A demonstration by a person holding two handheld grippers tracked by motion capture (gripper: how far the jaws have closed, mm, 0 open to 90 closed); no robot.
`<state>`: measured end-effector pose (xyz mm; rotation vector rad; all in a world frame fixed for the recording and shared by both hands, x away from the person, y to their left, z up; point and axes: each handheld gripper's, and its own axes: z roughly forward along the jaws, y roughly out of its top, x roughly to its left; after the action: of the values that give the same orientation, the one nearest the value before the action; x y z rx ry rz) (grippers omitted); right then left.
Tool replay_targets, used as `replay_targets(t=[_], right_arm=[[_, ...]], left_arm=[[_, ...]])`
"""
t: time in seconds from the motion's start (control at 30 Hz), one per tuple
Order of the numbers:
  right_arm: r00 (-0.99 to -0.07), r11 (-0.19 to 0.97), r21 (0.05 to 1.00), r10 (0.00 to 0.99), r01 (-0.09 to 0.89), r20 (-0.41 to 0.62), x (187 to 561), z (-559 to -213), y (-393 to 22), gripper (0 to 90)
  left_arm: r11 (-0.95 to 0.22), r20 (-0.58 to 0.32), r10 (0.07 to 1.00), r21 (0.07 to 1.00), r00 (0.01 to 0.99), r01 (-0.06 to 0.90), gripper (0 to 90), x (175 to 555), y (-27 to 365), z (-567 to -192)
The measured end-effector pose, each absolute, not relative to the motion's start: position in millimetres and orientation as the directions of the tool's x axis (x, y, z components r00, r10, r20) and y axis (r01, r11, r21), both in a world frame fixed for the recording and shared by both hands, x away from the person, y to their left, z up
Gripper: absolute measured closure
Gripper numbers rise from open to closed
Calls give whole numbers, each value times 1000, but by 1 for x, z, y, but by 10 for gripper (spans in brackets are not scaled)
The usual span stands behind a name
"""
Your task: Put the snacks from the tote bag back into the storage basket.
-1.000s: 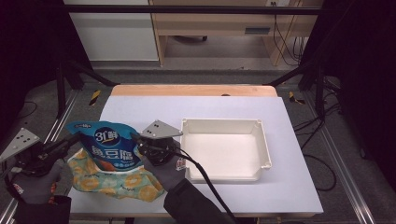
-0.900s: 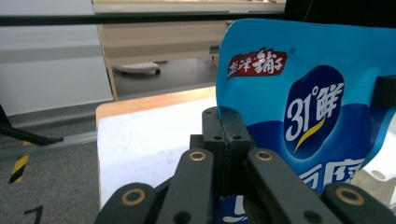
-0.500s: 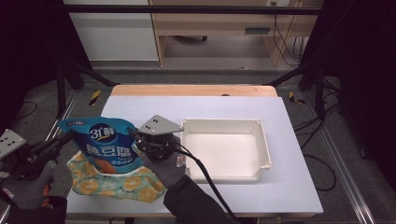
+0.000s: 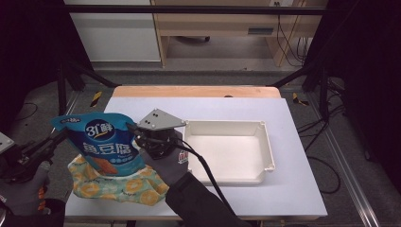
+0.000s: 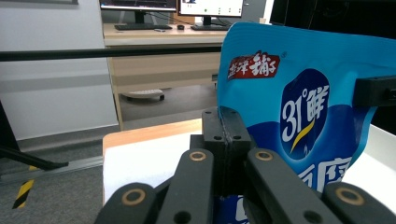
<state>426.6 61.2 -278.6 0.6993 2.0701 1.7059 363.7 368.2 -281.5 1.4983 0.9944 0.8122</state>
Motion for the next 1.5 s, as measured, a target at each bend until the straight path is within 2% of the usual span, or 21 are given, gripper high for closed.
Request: replay_targets(t=[0.73,1.5], right_arm=[[-805,136,985,594,105,4,428,-253,57,900],[-773,111,992,634,59,-25,426,-225,20,900]], left_arm=[[-31,-19,909,993,417,113,900,363,363,-257],[-49,8,888,996,461,76,900,372,327,-230]])
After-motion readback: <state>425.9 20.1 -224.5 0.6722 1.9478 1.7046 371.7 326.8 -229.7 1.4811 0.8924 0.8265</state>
